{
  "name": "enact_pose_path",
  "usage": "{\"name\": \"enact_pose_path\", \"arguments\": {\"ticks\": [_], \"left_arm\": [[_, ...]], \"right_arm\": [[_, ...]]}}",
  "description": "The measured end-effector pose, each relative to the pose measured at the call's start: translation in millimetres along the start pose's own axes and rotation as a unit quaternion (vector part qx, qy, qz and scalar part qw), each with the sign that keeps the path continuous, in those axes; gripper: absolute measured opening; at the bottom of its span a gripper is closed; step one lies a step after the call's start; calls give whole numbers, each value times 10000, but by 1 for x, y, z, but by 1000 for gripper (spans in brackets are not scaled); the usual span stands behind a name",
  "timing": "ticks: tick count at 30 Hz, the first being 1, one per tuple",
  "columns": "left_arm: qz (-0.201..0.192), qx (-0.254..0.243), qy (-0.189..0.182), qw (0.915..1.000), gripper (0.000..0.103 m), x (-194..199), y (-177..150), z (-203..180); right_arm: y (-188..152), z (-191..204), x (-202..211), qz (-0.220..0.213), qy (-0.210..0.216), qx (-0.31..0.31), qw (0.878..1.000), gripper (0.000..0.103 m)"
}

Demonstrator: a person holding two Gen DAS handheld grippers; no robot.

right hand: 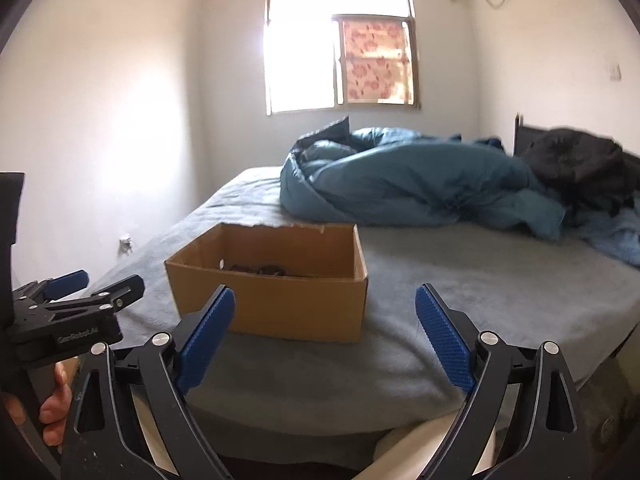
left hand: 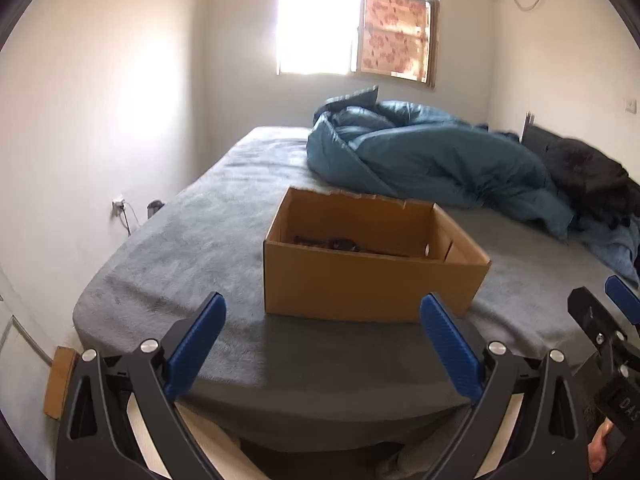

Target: Organize jewelry

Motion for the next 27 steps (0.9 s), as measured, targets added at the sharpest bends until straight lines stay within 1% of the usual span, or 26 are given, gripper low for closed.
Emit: {"name": "enact_pose_path", "arguments": {"ticks": [3, 5, 10, 16, 20, 27], "left_arm": [[-20, -95, -53, 9999, 96, 0, -3, -2], [-43, -159, -6, 9999, 96, -1, -7, -2], [-51, -137, -182, 9997, 96, 0, -14, -1], [-121, -94, -250, 9996, 96, 2, -14, -5], [-84, -201, -248, 9995, 96, 0, -16, -11], [-14, -199, -349, 9992, 96, -1, -17, -16]], "right_arm": [[0, -5, -1, -12, 49, -121, 9999, 88], [-3, -9, -3, 36, -10, -160, 9999, 88], [-8, -14, 0, 53, -17, -253, 9997, 88], [-8, -12, 0, 64, 14, -196, 9998, 88], [-12, -13, -1, 120, 1, -207, 9997, 88], [-15, -21, -2, 217, -90, -318, 9992, 88]]}}
Point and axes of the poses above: each gripper's, at about its wrist camera, not at the fingertips, and x roughly against the way its jaws point, z to its left, y to its top, the point moved 7 cm from there along -x, roughly the way its jaws point, and after that the axes turned 1 degree about z, right-handed, at the moved point
